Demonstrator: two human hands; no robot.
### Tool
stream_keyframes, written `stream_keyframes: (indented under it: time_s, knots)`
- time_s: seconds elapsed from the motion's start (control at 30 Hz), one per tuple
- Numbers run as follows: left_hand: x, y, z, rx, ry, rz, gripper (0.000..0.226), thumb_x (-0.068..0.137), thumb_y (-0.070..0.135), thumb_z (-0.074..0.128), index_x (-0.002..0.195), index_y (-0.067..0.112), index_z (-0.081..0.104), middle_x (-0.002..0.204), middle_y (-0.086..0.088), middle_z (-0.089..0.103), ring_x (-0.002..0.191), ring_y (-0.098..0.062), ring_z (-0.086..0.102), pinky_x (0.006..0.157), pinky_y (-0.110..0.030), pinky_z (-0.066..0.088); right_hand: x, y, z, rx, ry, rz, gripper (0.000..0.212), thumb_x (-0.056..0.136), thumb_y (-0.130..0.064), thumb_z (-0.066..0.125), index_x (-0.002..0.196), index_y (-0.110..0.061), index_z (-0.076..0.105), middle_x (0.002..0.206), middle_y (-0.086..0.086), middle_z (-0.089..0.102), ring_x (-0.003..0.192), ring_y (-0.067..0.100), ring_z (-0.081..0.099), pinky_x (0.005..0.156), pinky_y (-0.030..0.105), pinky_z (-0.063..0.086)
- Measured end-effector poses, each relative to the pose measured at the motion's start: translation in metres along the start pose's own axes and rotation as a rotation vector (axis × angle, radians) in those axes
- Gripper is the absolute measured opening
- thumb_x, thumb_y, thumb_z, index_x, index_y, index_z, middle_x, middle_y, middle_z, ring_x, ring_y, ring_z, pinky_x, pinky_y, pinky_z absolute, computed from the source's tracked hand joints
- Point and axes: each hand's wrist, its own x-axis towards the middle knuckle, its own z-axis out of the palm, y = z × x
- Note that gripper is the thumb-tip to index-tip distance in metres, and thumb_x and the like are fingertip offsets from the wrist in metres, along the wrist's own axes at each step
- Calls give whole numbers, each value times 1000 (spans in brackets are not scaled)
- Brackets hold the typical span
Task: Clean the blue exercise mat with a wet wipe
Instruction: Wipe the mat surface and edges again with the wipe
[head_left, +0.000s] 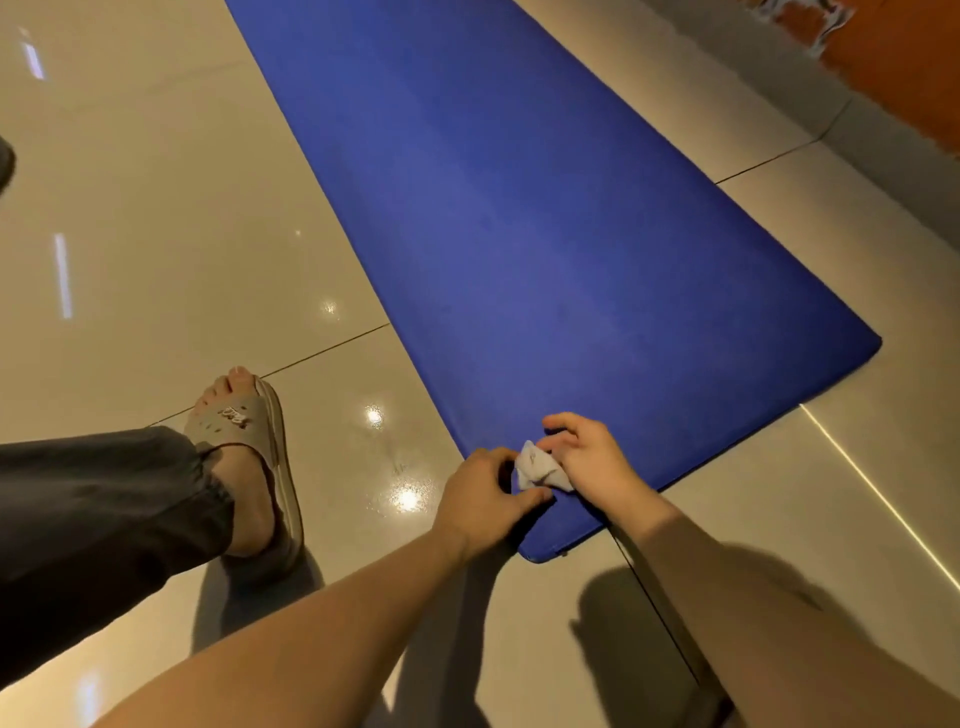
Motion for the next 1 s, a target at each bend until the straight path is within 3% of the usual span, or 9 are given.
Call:
stream_keyframes:
  time_s: [0.1, 0.2, 0.27, 0.33, 0.43, 0.53, 0.7, 0.9, 1.0]
  knots:
    - [3, 9, 8, -64, 145, -16, 45, 82, 44, 76, 120, 29, 57, 112, 10, 60, 94, -12, 60, 76, -27, 48, 4, 3, 2, 186, -1, 117, 22, 92, 3, 61, 105, -13, 69, 110, 17, 71, 103, 33, 69, 86, 43, 61]
    - [7, 10, 5, -13, 198, 19, 19, 90, 17, 66, 108, 24, 64, 99, 5, 55, 92, -22, 60, 73, -24, 39, 4, -4, 13, 307, -93, 169, 18, 93, 6, 59, 100, -8, 67, 110, 22, 70, 101, 32, 70, 83, 42, 61]
    - [13, 3, -9, 38, 291, -1, 13, 92, 14, 65, 101, 20, 71, 97, 4, 49, 89, -23, 58, 74, -24, 37, 13, -10, 9, 140, 1, 135, 13, 93, 1, 59, 96, -9, 67, 102, 20, 71, 90, 30, 71, 77, 49, 62]
    - [22, -8, -28, 145, 414, -14, 10, 92, 19, 69, 100, 19, 76, 100, 3, 45, 88, -21, 53, 74, -26, 41, 23, -15, -10, -336, 145, 52, 5, 92, -11, 60, 96, -13, 63, 97, 12, 69, 83, 31, 66, 71, 48, 57]
    - [34, -20, -50, 250, 337, -36, 20, 94, 25, 70, 113, 21, 75, 103, 1, 54, 92, -22, 58, 80, -28, 48, 23, -17, -31, -829, 116, 53, 43, 88, -38, 73, 115, -12, 52, 111, 7, 58, 91, 30, 59, 67, 35, 44]
    - [31, -21, -48, 87, 203, -17, 23, 91, 24, 72, 114, 21, 72, 104, 5, 68, 89, -14, 63, 84, -25, 53, 23, -3, -34, -828, 17, 85, 69, 79, -52, 81, 123, -14, 44, 121, 7, 51, 102, 30, 59, 72, 36, 46]
    - [15, -17, -21, -305, 281, -138, 18, 102, 33, 60, 111, 26, 74, 96, 18, 70, 88, -1, 66, 74, -7, 44, 37, -4, -44, -784, -73, 95, 67, 73, -54, 85, 110, -17, 44, 117, 5, 54, 97, 26, 56, 75, 36, 46]
    - [4, -23, -1, -10, 351, -137, 10, 97, 29, 67, 101, 19, 66, 106, 7, 46, 82, -8, 55, 69, -4, 35, 39, -13, -40, -813, -92, 148, 79, 72, -53, 87, 125, -12, 46, 125, 8, 56, 111, 30, 57, 81, 37, 49]
    - [-10, -21, 12, 65, 368, -89, 7, 101, 27, 61, 102, 20, 63, 102, 7, 45, 80, -11, 51, 74, -16, 38, 39, -11, -42, -819, -88, 128, 76, 73, -53, 86, 124, -12, 46, 125, 9, 56, 110, 30, 58, 78, 36, 46]
